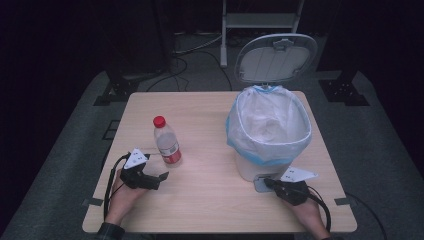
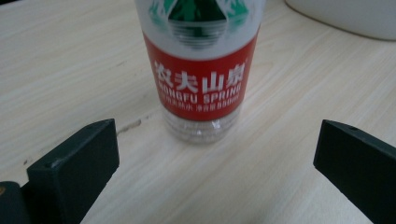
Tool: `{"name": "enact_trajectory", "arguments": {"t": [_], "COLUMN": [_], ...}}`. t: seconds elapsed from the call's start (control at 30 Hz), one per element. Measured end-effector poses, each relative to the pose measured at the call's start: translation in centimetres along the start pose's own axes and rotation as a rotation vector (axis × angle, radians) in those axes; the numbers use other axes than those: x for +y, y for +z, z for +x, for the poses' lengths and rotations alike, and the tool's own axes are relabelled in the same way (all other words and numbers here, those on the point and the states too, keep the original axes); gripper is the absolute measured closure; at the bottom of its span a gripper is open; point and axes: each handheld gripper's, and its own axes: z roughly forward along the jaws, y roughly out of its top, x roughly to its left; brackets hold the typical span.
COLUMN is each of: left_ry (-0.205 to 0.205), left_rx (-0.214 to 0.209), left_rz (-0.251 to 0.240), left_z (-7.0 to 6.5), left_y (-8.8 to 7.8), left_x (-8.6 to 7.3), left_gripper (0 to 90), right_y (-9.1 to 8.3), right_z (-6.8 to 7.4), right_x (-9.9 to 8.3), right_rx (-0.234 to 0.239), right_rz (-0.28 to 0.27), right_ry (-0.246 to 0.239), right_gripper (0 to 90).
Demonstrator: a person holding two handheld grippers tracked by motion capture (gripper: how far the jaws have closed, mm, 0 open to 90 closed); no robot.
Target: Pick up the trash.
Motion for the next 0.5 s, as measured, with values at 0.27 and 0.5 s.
{"name": "enact_trajectory", "arguments": {"t": [0.27,0.5], "left_ry": [-0.010,-0.007], "left_rx": [-0.011,-0.014], "left_rz": [-0.038,-0.070], "left_z": [0.3,0.5], "left_y": [0.8,1.6], "left_x": [0.5,0.6], "left_gripper": [0.0,0.0], "right_y": [0.0,0.0], "right_z": [0.0,0.0], "right_x": [0.0,0.0], "right_rx": [0.001,0.002], "right_rz": [-0.001,-0.002], "right_ry": [0.000,0.000], "right_gripper": [89.8,89.8]}}
